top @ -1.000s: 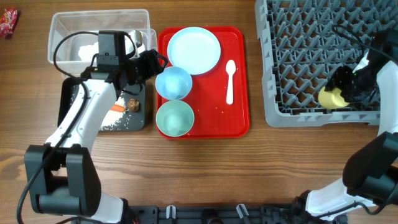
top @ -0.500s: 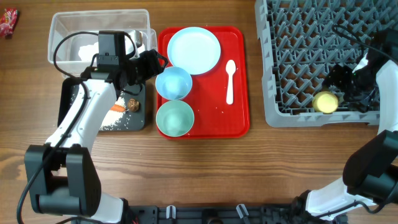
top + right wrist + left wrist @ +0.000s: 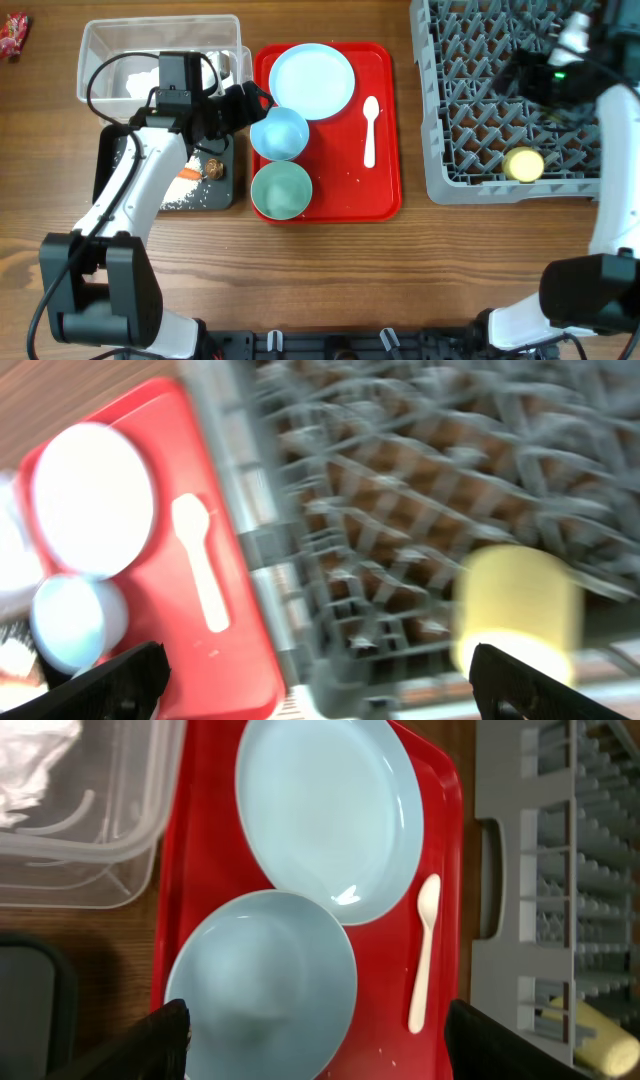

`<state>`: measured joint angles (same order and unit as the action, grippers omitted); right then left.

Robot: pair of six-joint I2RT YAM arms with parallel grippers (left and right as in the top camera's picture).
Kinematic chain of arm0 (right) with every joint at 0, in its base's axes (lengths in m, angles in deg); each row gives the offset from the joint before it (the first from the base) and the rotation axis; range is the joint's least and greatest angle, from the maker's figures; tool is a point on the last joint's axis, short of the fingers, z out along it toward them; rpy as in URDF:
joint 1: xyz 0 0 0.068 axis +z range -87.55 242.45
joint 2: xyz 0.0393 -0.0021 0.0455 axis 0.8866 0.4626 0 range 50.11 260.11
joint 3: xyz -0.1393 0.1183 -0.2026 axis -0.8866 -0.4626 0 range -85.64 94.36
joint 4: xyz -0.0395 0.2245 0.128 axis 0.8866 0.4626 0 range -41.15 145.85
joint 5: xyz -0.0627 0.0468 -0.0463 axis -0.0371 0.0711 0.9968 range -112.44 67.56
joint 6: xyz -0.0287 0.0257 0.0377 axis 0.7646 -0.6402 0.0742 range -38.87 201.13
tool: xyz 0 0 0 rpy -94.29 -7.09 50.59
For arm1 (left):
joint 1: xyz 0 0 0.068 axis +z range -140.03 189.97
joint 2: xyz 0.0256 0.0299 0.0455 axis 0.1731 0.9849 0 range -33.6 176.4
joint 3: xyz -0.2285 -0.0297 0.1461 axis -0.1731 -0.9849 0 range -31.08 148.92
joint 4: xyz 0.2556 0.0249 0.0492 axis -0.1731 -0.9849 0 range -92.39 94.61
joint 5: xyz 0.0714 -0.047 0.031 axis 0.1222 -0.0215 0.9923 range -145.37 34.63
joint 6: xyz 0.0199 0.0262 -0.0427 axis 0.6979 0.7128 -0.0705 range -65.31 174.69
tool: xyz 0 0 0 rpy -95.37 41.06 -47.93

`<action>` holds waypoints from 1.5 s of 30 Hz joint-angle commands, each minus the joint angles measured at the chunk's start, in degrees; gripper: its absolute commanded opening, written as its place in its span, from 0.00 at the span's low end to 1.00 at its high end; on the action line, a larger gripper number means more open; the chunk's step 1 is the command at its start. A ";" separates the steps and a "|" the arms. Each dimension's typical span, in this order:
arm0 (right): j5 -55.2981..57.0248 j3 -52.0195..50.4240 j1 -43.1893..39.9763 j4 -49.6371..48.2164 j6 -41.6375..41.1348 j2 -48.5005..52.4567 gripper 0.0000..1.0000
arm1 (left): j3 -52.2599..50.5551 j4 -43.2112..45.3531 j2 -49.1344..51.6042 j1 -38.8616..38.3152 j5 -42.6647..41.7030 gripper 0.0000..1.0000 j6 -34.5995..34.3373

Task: Sort waste into correct bins and load items into the dishwasher rack
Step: 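Grasp the white spoon on the red tray with the right gripper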

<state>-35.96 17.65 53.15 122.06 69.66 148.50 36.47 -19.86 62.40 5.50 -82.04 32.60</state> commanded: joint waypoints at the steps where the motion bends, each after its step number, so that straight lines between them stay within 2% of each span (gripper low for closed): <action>1: -2.32 0.13 8.87 -3.37 0.92 -0.46 1.00 | 0.72 -0.28 -1.46 0.09 -5.22 0.78 5.62; 4: 0.92 -1.09 15.04 -7.41 -1.18 0.09 1.00 | 0.72 -0.35 -4.79 0.09 -5.25 0.75 5.57; 8: 1.03 -3.52 20.46 -13.31 -1.20 2.38 0.98 | 0.72 -0.33 -9.75 0.09 -6.51 0.80 5.38; 10: 1.03 -4.92 23.12 -17.35 -1.09 5.31 0.94 | 0.72 -0.33 -11.32 0.09 -6.51 0.87 5.38; 15: 1.11 -5.49 27.67 -21.90 0.59 14.34 0.81 | 0.72 -1.03 -11.58 0.09 -6.51 0.89 4.94; 22: 4.15 -5.49 28.50 -21.73 1.01 26.01 0.62 | 0.72 -2.73 -11.58 0.09 -6.51 0.98 4.96; 26: 7.93 -5.49 28.50 -21.62 0.96 27.43 0.57 | 0.72 -2.78 -11.58 0.09 -6.51 1.00 4.96; 27: 8.46 -5.49 28.50 -21.86 0.98 27.65 0.50 | 0.72 -2.78 -11.58 0.09 -6.51 1.00 4.96; 28: 8.66 -5.49 28.52 -22.16 1.03 27.78 0.47 | 0.72 -2.78 -11.58 0.09 -6.51 1.00 4.96; 38: 8.66 -5.51 28.52 -23.52 2.64 31.32 0.46 | 0.72 -2.84 -11.58 0.09 -6.54 1.00 4.94; 40: 8.70 -5.51 28.50 -23.56 2.95 31.50 0.38 | 0.72 -2.82 -11.58 0.09 -7.58 1.00 4.92; 43: 9.75 -5.53 28.50 -23.67 2.91 31.61 0.18 | 0.72 -2.89 -11.58 0.09 -9.11 1.00 4.94; 45: 9.75 -5.55 28.50 -23.71 2.93 31.61 0.13 | 0.72 -3.06 -11.58 0.09 -9.11 1.00 4.94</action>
<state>-27.41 12.20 81.76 98.63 72.16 178.69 36.49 -22.70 51.12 5.50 -89.39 37.04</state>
